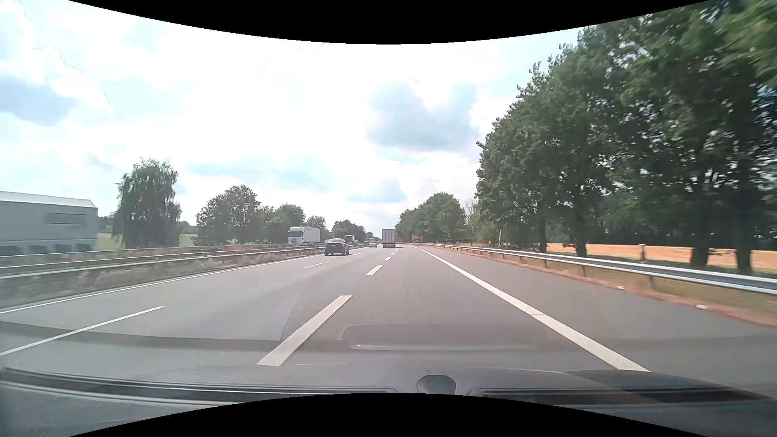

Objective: Follow the waypoints while adhering to traffic rules and regulations

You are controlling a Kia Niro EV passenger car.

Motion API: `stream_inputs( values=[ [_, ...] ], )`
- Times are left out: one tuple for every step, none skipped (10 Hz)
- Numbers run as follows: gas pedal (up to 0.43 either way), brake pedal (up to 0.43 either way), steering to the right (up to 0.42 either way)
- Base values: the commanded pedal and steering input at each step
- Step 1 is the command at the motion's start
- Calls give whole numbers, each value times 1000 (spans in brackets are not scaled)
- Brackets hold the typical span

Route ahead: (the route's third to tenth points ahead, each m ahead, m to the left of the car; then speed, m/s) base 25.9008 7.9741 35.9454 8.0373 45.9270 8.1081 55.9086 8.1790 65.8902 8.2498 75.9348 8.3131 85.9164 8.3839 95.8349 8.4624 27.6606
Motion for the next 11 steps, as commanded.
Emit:
stream_inputs(
  values=[
    [791,0,-11],
    [760,0,-11],
    [720,0,-11],
    [689,0,-12],
    [689,0,-13],
    [689,0,-13],
    [689,0,-12],
    [689,0,-11],
    [689,0,-8],
    [689,0,-5],
    [650,0,-5]
  ],
)
